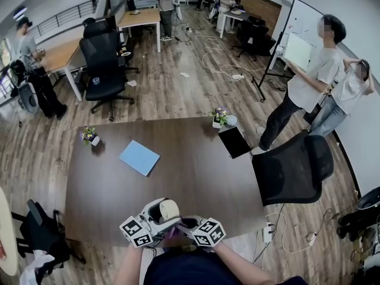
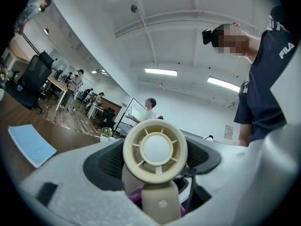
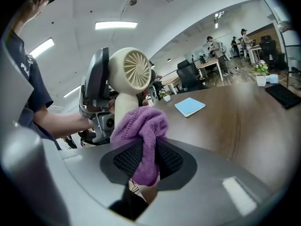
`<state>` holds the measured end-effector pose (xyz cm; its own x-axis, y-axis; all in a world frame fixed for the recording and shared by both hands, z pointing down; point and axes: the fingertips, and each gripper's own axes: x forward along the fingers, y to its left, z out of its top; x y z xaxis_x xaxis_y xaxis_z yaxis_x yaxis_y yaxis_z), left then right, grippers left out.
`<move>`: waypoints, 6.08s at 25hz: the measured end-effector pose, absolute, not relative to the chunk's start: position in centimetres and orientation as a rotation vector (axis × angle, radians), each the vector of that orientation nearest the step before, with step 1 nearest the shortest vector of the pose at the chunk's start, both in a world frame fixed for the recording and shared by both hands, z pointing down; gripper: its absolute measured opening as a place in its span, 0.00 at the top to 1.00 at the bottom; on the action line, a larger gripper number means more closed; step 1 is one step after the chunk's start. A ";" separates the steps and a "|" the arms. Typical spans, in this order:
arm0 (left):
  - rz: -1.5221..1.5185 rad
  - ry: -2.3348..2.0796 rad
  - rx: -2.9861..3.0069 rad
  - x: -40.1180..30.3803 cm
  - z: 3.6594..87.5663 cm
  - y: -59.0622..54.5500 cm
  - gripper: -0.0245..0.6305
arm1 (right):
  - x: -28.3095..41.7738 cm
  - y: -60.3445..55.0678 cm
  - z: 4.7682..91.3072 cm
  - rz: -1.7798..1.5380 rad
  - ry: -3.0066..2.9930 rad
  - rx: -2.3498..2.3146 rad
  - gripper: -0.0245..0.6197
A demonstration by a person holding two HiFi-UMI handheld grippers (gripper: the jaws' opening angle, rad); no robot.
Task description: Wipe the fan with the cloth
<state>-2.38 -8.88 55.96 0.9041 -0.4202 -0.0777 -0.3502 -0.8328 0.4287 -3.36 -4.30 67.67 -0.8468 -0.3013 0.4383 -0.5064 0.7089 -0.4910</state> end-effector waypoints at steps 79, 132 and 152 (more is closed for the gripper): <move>0.139 -0.642 2.569 -2.6 65.3 -8.0 0.38 | 0.7 -7.1 65.5 0.854 -2.643 0.847 0.82; 1.077 -0.990 1.994 -11.5 86.6 -6.9 0.38 | 3.9 -5.6 73.0 0.903 -2.312 0.942 0.82; 1.041 -1.049 1.971 -12.0 87.0 -6.6 0.37 | 4.3 -4.8 75.9 0.914 -2.211 0.890 0.82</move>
<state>-11.98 -6.63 86.96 0.3597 -0.3408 0.8686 -0.8711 -0.4563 0.1817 4.34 -4.82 75.94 -0.6087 -0.3547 0.7097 -0.7522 0.5426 -0.3740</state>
